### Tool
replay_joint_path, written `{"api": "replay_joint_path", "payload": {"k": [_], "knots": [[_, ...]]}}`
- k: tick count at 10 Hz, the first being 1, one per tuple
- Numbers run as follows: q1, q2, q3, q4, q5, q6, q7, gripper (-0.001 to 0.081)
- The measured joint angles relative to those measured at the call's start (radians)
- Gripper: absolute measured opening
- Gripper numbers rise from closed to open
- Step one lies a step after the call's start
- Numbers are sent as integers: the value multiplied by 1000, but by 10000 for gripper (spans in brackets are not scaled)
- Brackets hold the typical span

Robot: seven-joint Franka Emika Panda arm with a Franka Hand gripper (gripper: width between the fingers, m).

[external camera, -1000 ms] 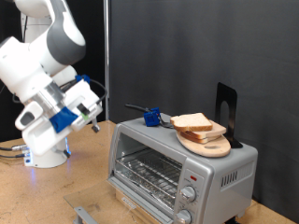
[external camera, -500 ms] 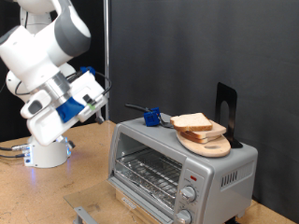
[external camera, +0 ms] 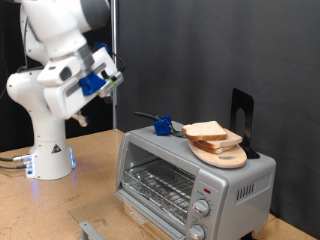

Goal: Make a piece of toast with the oven

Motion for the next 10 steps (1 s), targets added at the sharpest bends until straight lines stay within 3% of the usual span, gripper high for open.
{"api": "replay_joint_path", "payload": {"k": [3, 5, 7, 10], "knots": [[5, -8, 1, -3, 57, 16, -7, 808], [23, -34, 21, 29, 51, -24, -31, 808], [37, -57, 57, 75, 24, -62, -33, 808], [47, -91, 133, 115, 21, -41, 19, 808]]}}
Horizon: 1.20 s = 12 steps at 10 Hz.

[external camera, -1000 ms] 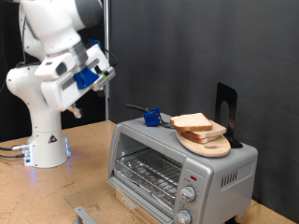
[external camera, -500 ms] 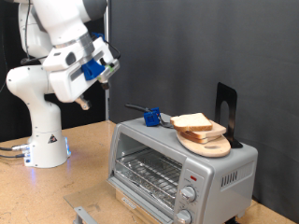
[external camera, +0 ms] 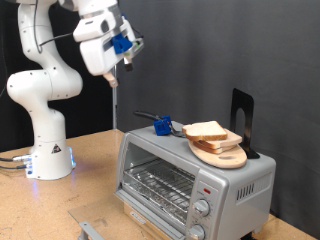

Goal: Make a piece of toast with the oven

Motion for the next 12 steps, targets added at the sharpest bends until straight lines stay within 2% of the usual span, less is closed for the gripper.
{"api": "replay_joint_path", "payload": {"k": [3, 5, 9, 12], "knots": [[-1, -7, 11, 4, 10, -14, 8, 808], [17, -25, 23, -6, 55, -17, 5, 808], [31, -106, 98, -43, 61, -3, 60, 808], [31, -131, 134, -56, 58, -4, 122, 808]]}}
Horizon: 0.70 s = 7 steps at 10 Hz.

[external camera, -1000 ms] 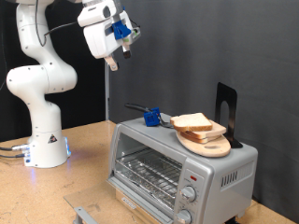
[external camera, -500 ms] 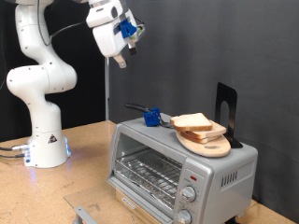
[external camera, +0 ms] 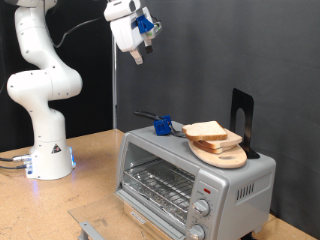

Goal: Make a piece of toast with the oven

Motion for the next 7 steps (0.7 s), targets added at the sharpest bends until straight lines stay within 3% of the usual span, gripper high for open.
{"api": "replay_joint_path", "payload": {"k": [4, 7], "knots": [[0, 2, 4, -8, 41, 13, -19, 808], [7, -1, 34, -53, 35, 56, -35, 808]]}}
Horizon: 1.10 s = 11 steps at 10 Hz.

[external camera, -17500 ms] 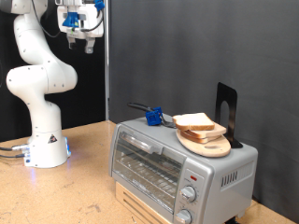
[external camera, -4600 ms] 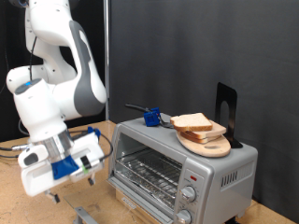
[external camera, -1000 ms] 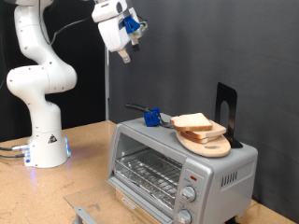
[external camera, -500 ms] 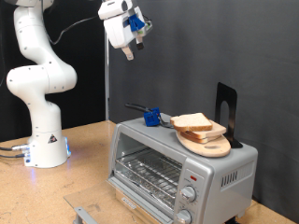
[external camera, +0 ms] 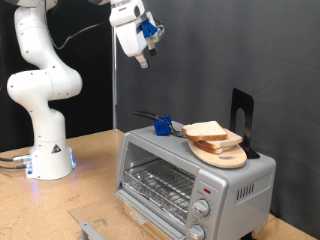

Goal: Make a piece of toast with the oven

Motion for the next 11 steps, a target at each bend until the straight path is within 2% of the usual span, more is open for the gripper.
{"api": "replay_joint_path", "payload": {"k": [4, 7, 11], "knots": [[-3, 9, 70, -93, -32, 124, 22, 808], [-3, 33, 101, -152, -32, 216, 28, 808], [-3, 79, 138, -220, -43, 380, -4, 808]]}}
